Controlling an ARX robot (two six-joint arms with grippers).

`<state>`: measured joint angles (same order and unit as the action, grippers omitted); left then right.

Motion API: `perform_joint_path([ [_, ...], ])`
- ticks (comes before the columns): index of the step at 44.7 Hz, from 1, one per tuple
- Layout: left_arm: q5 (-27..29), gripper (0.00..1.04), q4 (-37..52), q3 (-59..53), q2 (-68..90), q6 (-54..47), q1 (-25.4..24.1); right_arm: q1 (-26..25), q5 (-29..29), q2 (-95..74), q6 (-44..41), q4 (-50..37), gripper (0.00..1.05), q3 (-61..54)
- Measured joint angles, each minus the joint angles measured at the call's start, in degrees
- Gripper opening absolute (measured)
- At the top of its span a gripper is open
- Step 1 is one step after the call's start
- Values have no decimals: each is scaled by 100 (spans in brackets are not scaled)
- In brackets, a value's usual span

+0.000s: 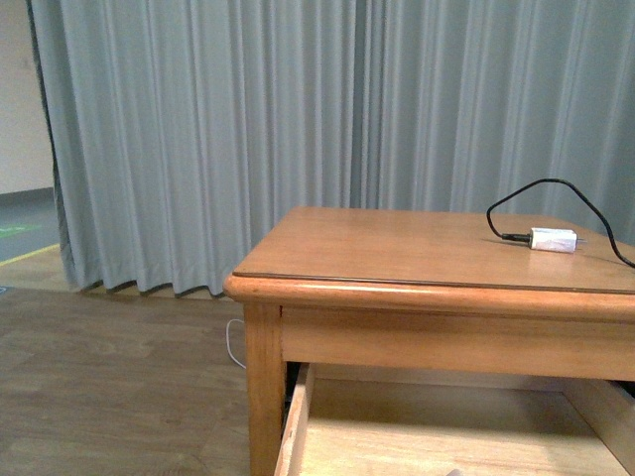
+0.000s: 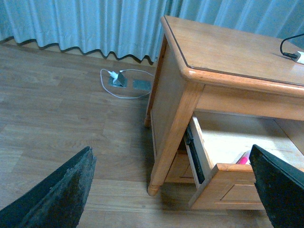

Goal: Place pink marker in drawer with both arms

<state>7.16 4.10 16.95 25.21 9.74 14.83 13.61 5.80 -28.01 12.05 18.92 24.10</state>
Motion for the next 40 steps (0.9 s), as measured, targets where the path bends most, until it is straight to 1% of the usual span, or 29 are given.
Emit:
perform_joint_path([
  [1,173,96,79,-35,-20,-79,39,0,2,2,0,0,96,-2],
  [2,466,91,293,-122,-66,-254,50,0,2,2,0,0,96,0],
  [3,603,86,448,-223,-120,-391,39,0,-2,2,0,0,96,-2],
  [5,603,75,529,-400,-264,-625,-85,0,0,0,0,0,96,-2],
  [6,584,71,531,-452,-310,-675,-127,0,0,0,0,0,96,-2],
  [12,184,39,533,-826,-664,-863,-520,0,0,0,0,0,96,-2],
  [17,28,22,531,-966,-837,-887,-697,0,0,0,0,0,96,-2],
  [19,-271,15,507,-1012,-920,-894,-885,0,0,0,0,0,96,-2],
  [21,-601,7,483,-1075,-1008,-914,-1189,0,0,0,0,0,96,-2],
  [22,-658,4,479,-1099,-1036,-916,-1279,0,0,0,0,0,96,-2],
  [26,-647,4,450,-1172,-1141,-929,-1447,0,2,2,0,0,96,-2],
  [38,-713,4,310,-1342,-1462,-933,-1469,2,9,2,0,0,96,-2],
  [40,-713,4,-258,-1373,-1902,-933,-1469,2,7,0,0,0,96,-2],
])
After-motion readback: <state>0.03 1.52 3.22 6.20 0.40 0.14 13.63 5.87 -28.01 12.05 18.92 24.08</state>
